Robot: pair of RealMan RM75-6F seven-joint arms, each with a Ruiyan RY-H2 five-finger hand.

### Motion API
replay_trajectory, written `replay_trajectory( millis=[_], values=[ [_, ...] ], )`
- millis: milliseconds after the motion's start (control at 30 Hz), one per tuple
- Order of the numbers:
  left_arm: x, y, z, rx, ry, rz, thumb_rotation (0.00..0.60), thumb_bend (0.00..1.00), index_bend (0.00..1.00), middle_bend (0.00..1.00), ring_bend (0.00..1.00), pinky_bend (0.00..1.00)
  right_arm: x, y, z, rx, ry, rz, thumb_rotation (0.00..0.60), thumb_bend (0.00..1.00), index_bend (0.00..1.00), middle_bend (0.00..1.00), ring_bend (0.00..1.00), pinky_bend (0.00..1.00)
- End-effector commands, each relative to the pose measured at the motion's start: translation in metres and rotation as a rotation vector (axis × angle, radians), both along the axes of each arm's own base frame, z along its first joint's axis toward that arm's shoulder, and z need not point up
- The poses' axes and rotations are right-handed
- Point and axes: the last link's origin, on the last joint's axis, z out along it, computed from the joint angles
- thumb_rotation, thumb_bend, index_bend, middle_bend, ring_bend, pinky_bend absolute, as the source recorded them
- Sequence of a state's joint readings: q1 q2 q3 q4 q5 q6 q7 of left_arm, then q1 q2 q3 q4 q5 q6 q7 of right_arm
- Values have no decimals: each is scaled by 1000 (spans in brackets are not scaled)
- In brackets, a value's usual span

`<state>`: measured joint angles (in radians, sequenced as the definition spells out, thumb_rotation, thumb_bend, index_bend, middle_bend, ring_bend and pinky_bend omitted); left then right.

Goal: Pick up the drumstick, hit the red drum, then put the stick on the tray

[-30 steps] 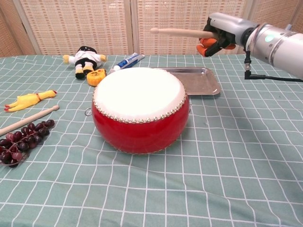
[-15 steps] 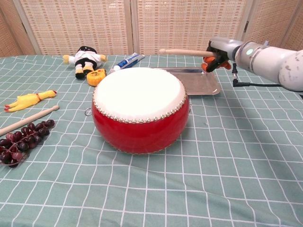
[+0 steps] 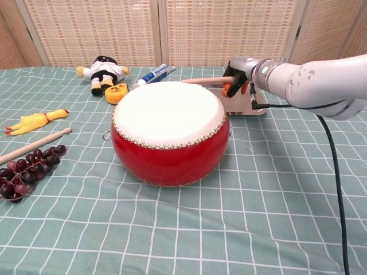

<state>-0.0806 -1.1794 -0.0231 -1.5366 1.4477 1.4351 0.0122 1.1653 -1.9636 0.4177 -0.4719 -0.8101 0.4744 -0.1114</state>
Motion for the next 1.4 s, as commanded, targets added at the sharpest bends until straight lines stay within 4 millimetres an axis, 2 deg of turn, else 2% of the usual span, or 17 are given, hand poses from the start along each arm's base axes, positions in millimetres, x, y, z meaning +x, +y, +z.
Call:
replay_trajectory(
  millis=[33,133,367,500,600,667,800,1067,1267,1400],
  values=[
    [-1,0,0,-1,0,3,600,275,0,0,26,19,4,-1,-6,19,-9,-6,600,342,292,282,197,291],
    [-2,0,0,-1,0,6,600,274,0,0,26,19,4,-3,-5,14,-14,-11,600,299,194,233,155,261],
    [-1,1,-1,-4,1,2,600,275,0,0,26,19,0,-9,5,-3,-46,-29,600,239,123,189,86,197],
    [-2,1,0,3,-2,2,600,275,0,0,26,19,-3,-12,19,-25,-96,-17,600,238,128,188,86,196],
    [-2,3,1,5,-1,0,600,275,0,0,27,19,-10,-9,36,-68,-98,35,600,238,194,188,113,209],
    [-1,5,1,7,-3,-6,600,275,0,0,26,19,-21,1,51,-101,-102,82,600,238,246,188,141,232],
    [2,11,1,11,-7,-25,600,275,0,0,26,19,-47,33,86,-136,-81,153,600,237,312,189,172,255],
    [8,23,7,30,3,-55,600,275,0,0,26,20,-93,127,156,-177,-19,151,600,237,316,189,173,256],
    [11,28,9,40,4,-63,600,276,0,0,26,19,-128,186,186,-185,29,96,600,238,297,189,153,253],
    [13,30,10,62,12,-64,600,276,0,0,26,19,-150,220,197,-216,69,75,600,238,232,189,119,199]
  ],
)
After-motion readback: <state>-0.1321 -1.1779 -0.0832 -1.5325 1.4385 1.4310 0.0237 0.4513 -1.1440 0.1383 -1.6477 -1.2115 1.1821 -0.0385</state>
